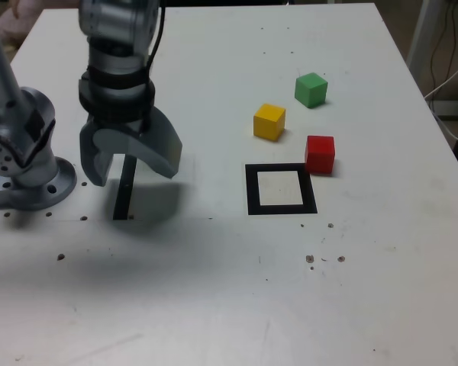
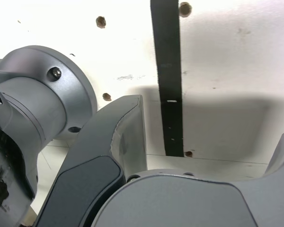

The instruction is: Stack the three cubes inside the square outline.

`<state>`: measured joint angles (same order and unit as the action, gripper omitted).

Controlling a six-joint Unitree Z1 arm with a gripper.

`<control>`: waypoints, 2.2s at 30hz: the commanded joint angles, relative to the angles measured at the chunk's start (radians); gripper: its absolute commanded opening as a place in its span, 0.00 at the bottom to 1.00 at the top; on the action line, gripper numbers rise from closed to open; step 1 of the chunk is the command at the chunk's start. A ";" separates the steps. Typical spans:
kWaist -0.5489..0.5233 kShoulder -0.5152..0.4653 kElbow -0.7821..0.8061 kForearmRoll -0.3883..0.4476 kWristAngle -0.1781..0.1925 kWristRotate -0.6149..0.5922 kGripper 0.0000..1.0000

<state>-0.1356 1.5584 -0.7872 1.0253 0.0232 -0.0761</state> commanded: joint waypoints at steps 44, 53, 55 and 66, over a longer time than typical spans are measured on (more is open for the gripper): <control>0.263 0.342 -0.679 0.271 0.050 0.231 0.99; 0.210 0.485 -0.898 0.349 0.046 0.231 0.99; 0.201 0.509 -0.928 0.357 0.045 0.231 0.99; 0.164 0.610 -1.041 0.366 0.020 0.231 0.99</control>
<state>0.0328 2.1563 -1.8184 1.3887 0.0461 0.1534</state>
